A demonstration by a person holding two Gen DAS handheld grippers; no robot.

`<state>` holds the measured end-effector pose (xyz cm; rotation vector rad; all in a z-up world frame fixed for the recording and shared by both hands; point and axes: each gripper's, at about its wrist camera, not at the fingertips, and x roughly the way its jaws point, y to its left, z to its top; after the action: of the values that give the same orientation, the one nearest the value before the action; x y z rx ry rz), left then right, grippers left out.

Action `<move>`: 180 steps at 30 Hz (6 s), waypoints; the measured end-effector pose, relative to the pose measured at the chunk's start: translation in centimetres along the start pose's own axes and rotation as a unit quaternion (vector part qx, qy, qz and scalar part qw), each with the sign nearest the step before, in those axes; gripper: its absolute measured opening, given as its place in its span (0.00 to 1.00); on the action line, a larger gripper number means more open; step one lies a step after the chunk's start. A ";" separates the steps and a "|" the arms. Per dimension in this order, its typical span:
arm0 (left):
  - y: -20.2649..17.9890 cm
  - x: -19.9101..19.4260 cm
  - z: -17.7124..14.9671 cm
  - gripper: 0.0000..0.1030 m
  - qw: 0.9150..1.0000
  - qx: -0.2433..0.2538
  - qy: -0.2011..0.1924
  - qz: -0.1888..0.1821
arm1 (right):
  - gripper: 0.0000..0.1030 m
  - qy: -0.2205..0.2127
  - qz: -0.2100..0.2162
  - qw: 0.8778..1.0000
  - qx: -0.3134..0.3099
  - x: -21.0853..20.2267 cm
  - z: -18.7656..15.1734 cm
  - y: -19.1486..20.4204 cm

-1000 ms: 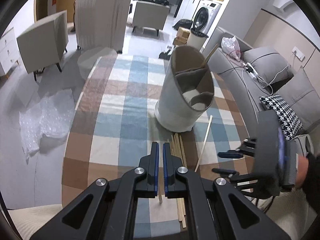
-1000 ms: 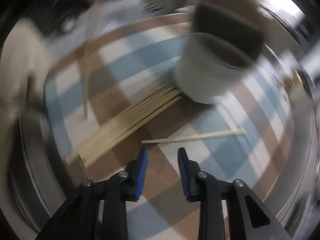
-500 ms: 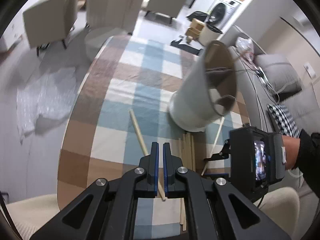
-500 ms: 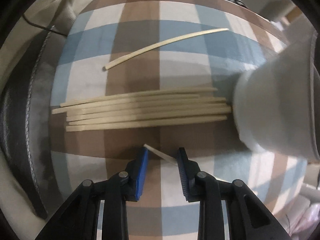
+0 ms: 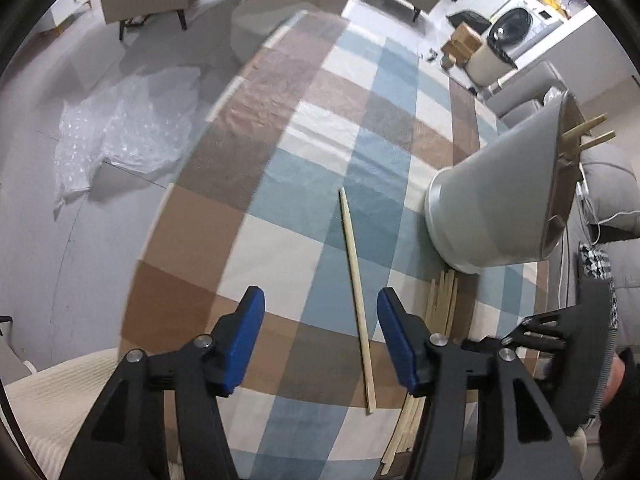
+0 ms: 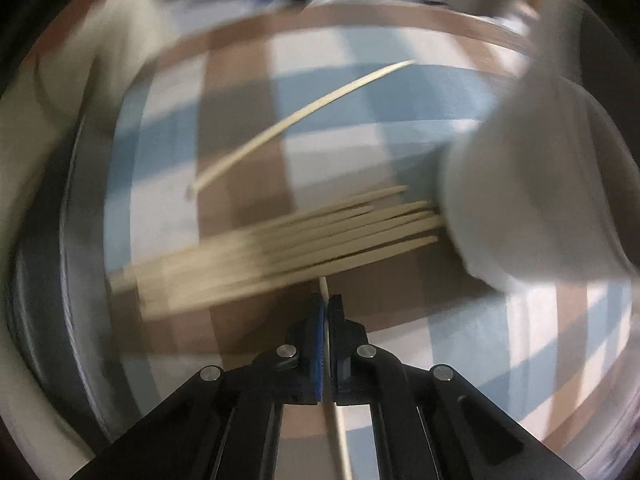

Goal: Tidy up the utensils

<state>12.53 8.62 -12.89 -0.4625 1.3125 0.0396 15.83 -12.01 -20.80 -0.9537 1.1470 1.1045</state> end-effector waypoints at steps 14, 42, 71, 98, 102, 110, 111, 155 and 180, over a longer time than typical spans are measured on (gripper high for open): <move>-1.9 4.6 2.2 0.52 0.998 0.020 0.027 0.045 | 0.03 -0.143 0.024 0.960 0.241 -4.1 -4.3 -1.6; -3.3 2.6 2.7 0.01 0.995 0.052 -0.037 0.073 | 0.03 -0.110 0.031 0.959 0.258 0.2 -1.6 -0.7; -5.7 -7.3 -2.2 0.01 0.985 0.112 -0.133 0.001 | 0.03 -0.369 -0.074 0.795 0.477 -15.1 -7.4 2.3; -10.9 -16.3 -2.1 0.00 0.967 0.187 -0.163 -0.049 | 0.03 -0.471 -0.173 0.746 0.438 -26.5 -5.4 -1.0; -12.1 -18.8 -0.4 0.00 0.961 0.197 -0.179 -0.072 | 0.03 -0.500 -0.185 0.739 0.411 -28.9 -3.6 -2.7; -13.7 -20.9 4.0 0.00 0.955 0.184 -0.214 -0.093 | 0.03 -0.530 -0.199 0.732 0.380 -29.7 0.4 -6.3; -13.9 -20.7 4.4 0.00 0.953 0.187 -0.219 -0.090 | 0.03 -0.531 -0.198 0.731 0.382 -29.5 0.6 -6.9; -13.2 -15.8 4.2 0.55 0.969 0.176 -0.174 -0.024 | 0.43 -0.452 -0.174 0.749 0.452 -23.1 -3.8 -5.6; -10.8 -16.5 -3.9 0.87 0.944 0.162 -0.289 0.008 | 0.92 -0.442 -0.194 0.763 0.430 -25.1 -6.6 5.4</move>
<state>7.60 1.19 5.14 -0.1359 0.7236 -0.0270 7.81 -21.40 2.64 0.1192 0.4834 0.4406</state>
